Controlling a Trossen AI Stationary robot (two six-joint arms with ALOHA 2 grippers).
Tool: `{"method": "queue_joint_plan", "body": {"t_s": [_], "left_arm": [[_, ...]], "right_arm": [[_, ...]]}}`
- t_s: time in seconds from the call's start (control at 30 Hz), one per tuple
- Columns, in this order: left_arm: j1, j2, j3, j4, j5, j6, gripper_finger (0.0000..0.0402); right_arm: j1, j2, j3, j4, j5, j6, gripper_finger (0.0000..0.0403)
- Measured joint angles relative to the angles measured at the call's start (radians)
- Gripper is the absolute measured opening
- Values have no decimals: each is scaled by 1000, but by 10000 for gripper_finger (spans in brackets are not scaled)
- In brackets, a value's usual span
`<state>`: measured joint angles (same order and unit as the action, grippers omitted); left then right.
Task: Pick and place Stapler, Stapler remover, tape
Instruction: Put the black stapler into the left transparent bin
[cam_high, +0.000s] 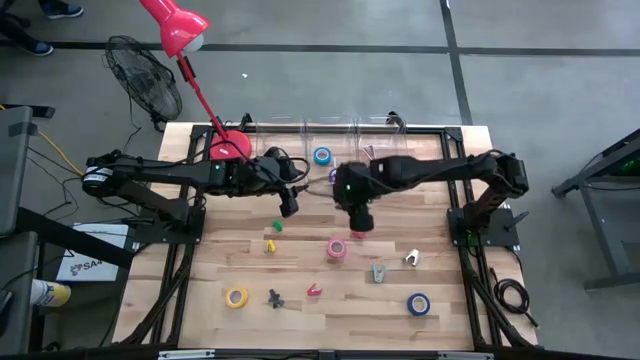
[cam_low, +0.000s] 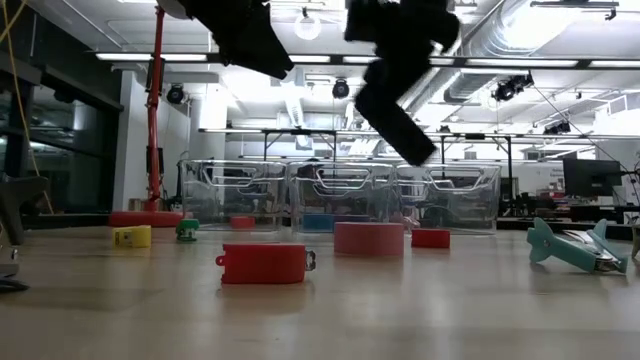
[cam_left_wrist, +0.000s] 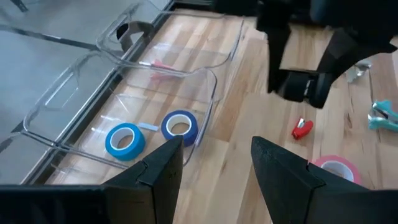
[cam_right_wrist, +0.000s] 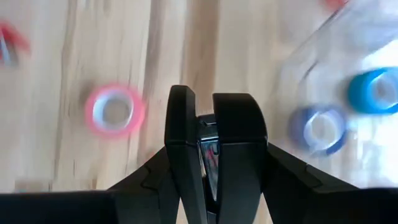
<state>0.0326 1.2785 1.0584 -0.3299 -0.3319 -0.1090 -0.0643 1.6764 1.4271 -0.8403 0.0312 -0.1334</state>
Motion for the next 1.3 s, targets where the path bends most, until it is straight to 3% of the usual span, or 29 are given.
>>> {"method": "queue_joint_plan", "body": {"t_s": [0.23, 0.67, 1.13, 1.3], "left_arm": [[0, 0, 0, 53, -40, 3, 186], [0, 0, 0, 273, -7, 45, 186], [0, 1, 0, 455, 6, 86, 186], [-2, 2, 0, 469, -70, 87, 186]], "right_arm": [[-69, 0, 123, 52, -64, -7, 166], [-153, -1, 376, 97, -240, -121, 166], [-193, -2, 451, 251, -490, -141, 162], [-195, -2, 451, 238, -491, -146, 162]]}}
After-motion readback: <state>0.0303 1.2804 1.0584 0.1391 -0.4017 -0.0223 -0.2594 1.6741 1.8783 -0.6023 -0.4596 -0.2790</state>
